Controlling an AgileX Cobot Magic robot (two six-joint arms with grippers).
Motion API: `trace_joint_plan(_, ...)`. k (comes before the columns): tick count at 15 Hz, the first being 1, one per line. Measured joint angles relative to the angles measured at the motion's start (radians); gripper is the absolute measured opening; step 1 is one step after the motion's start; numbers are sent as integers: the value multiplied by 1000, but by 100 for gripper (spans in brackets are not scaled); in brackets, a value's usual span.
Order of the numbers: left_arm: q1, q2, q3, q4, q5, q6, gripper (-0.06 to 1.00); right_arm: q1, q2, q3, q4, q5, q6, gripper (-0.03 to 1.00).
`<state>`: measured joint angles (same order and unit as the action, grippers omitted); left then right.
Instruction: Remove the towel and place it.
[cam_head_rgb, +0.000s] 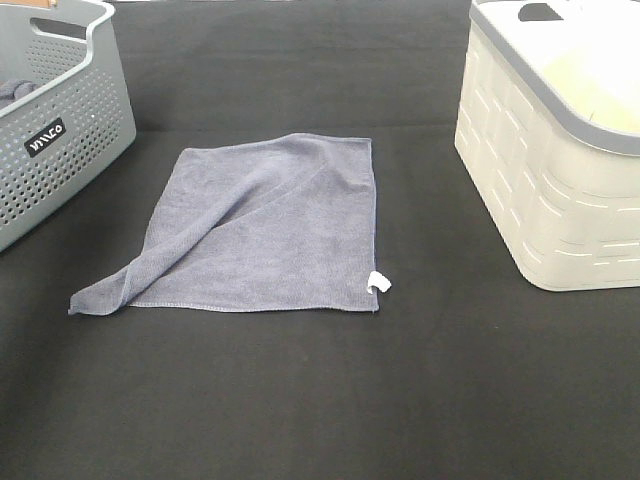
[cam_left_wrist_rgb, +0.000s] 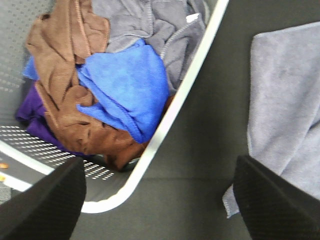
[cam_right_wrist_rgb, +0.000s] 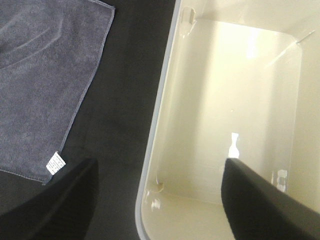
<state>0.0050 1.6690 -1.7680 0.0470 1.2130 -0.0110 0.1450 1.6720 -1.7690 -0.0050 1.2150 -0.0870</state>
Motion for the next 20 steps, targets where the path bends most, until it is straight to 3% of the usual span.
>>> trace_joint_plan(3, 0, -51, 31, 4, 1, -10, 76, 0, -47, 0, 5, 3, 0, 69)
trace_joint_plan(6, 0, -186, 211, 3, 0, -17, 76, 0, -150, 47, 5, 3, -1, 69)
trace_joint_plan(11, 0, -444, 482, 3, -31, -18, 76, 0, -355, 385, 5, 1, -8, 69)
trace_joint_plan(13, 0, -593, 617, 3, -38, -18, 76, 0, -490, 578, 5, -47, -9, 69)
trace_joint_plan(20, 0, -959, 903, -47, -38, -23, 76, 0, -769, 862, 5, -71, -9, 69)
